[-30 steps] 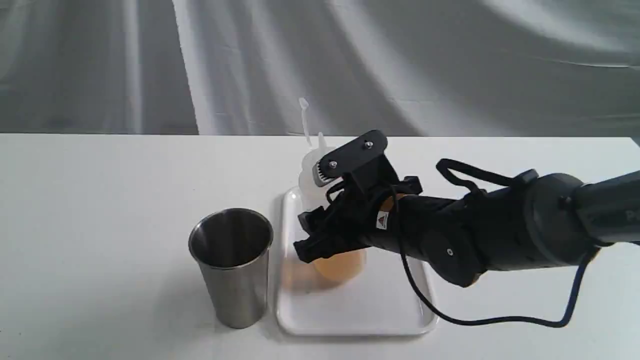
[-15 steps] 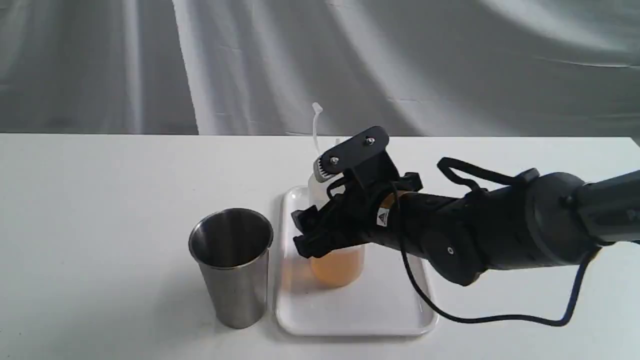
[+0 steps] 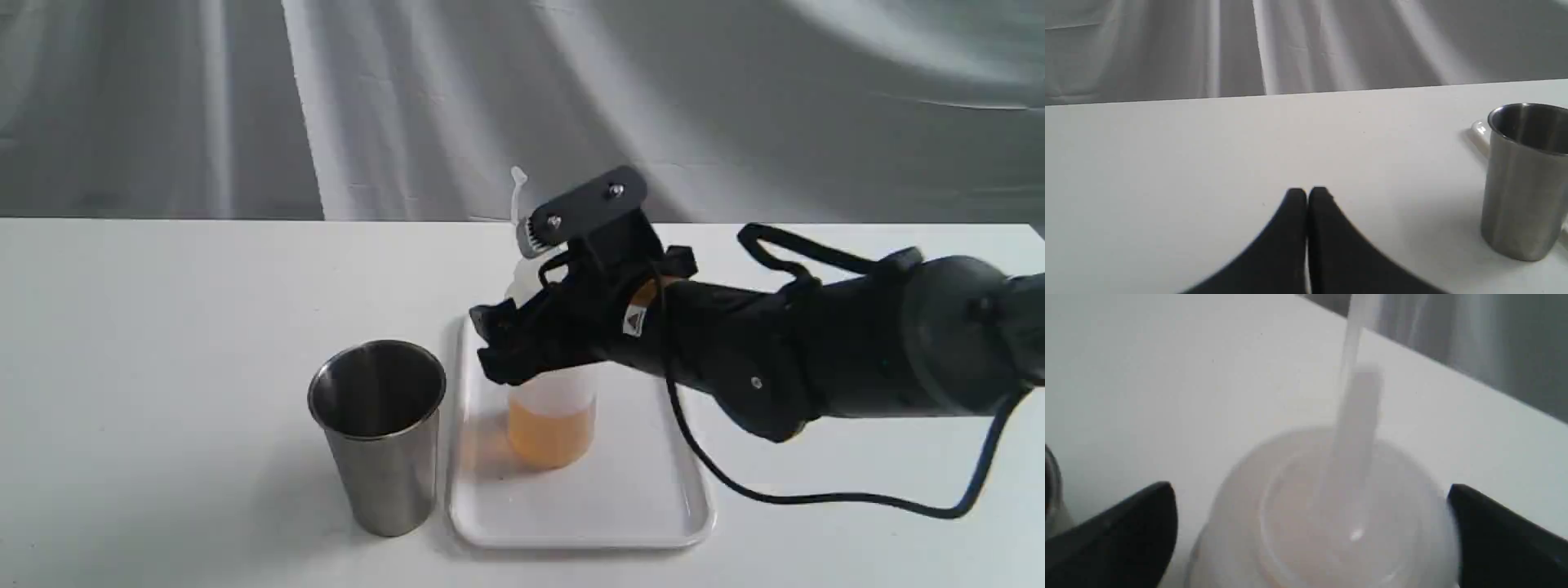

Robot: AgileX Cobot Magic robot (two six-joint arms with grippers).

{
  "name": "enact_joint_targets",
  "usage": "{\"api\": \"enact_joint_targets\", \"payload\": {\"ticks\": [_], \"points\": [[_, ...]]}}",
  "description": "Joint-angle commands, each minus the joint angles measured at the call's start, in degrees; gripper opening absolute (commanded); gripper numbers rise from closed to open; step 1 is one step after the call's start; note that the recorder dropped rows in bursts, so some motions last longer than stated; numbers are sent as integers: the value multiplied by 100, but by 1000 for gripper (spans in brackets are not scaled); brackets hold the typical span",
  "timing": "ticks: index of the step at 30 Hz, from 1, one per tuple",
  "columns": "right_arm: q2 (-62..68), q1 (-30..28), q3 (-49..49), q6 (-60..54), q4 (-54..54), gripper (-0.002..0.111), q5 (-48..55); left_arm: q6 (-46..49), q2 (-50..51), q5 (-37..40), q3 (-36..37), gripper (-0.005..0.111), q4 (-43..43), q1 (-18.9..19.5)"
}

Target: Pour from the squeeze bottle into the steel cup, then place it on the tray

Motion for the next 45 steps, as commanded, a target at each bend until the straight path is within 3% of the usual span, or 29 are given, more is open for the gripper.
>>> {"api": "enact_joint_targets", "payload": {"ticks": [1,11,22,25,34,45], "points": [[-468,-36,0,-53,31,87,-85,-28,-15,-43,25,0,-6,9],[-2012,-36,92,-53,-431,87,535,-15,-15,-43,25,0,-6,9],[-4594,-36,1962,-79,-536,83,284,-15,-15,-43,25,0,-6,9],[-5325,-36,2395,-79,-536,70,284,-28,-15,-43,25,0,-6,9],[-6924,-36,3399,151,-536,1,284,-28,-15,-43,25,0,-6,9],[-7418,-36,3773,588,-452,0,346,-16,-15,-43,25,0,-6,9]]}}
